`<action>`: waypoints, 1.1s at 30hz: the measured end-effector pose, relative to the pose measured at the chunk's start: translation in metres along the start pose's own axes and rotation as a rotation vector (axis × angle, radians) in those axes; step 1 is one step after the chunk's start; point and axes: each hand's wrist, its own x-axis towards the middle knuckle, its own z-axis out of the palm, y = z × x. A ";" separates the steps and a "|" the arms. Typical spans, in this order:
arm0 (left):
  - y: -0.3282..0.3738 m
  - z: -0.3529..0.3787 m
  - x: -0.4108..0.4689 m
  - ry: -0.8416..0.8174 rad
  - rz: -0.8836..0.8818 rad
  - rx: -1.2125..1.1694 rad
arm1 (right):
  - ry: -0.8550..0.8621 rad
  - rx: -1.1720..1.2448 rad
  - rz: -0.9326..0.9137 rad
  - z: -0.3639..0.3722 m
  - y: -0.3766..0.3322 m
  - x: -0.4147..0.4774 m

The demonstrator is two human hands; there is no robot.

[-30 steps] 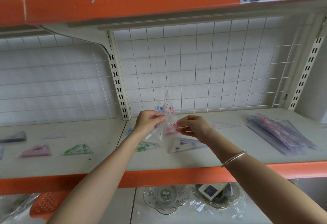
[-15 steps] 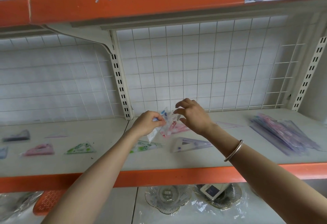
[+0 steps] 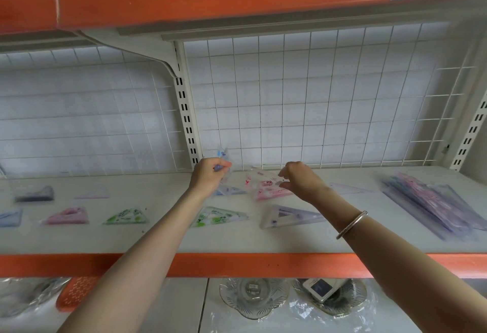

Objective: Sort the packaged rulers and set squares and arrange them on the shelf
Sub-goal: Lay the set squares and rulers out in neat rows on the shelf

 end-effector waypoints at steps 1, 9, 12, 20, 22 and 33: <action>-0.001 0.000 0.000 -0.006 0.000 0.015 | -0.024 0.008 0.027 0.001 0.002 0.003; -0.002 0.009 -0.001 -0.103 0.027 0.041 | -0.145 -0.091 0.082 0.013 0.012 0.024; -0.001 0.013 -0.002 -0.137 0.010 -0.038 | -0.193 -0.222 0.051 0.018 0.017 0.031; 0.006 0.012 -0.003 -0.170 0.014 -0.067 | -0.153 -0.130 0.033 0.012 0.010 0.034; 0.008 0.013 -0.004 -0.187 0.033 -0.081 | -0.059 0.131 0.051 0.008 -0.005 0.033; 0.016 0.020 -0.009 -0.123 -0.033 -0.224 | -0.245 1.069 0.330 0.011 -0.054 0.014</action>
